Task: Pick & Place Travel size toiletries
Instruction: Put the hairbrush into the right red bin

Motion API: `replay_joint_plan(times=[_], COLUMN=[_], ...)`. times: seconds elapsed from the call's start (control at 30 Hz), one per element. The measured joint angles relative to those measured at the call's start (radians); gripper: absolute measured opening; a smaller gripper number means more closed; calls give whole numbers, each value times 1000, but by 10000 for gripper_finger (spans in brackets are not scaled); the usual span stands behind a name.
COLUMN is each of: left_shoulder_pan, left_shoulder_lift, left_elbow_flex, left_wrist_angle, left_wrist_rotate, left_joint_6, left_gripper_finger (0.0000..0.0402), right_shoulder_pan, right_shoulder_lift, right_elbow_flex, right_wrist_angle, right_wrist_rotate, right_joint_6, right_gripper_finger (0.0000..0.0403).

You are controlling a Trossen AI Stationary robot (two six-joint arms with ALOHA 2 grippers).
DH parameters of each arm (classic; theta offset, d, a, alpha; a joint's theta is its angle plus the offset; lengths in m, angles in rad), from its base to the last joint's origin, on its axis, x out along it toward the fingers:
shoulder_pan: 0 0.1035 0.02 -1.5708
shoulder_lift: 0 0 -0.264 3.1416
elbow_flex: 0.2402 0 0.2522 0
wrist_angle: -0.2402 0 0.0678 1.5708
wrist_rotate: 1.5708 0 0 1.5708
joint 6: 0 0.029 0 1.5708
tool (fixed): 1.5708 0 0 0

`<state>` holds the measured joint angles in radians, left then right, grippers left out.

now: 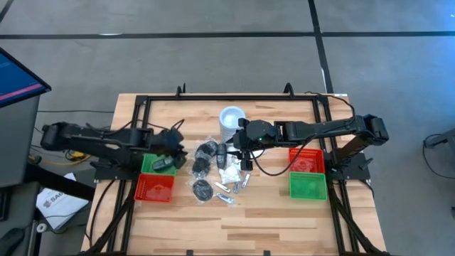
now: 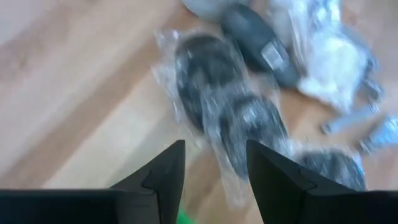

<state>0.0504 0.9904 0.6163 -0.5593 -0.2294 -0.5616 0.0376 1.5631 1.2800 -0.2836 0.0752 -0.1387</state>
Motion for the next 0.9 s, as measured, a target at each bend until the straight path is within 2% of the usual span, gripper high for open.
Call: replay_joint_plan(times=[0.17,0.33,0.6,0.9], left_shoulder_pan=[104,169,228,289], left_shoulder_lift=[77,140,254,348], left_elbow_flex=[0,0,0,-1], left_wrist_angle=[93,163,228,333], left_wrist_rotate=[79,111,146,234], left_joint_6=[87,144,189,226], left_gripper_finger=[160,159,160,159], right_shoulder_pan=[0,0,0,0], right_shoulder_lift=[0,0,0,0], right_elbow_flex=[0,0,0,0], right_wrist_angle=[-1,-2,-8,-18], right_wrist_rotate=[0,0,0,0], right_joint_6=[0,0,-2,-2], right_gripper_finger=[164,165,164,169])
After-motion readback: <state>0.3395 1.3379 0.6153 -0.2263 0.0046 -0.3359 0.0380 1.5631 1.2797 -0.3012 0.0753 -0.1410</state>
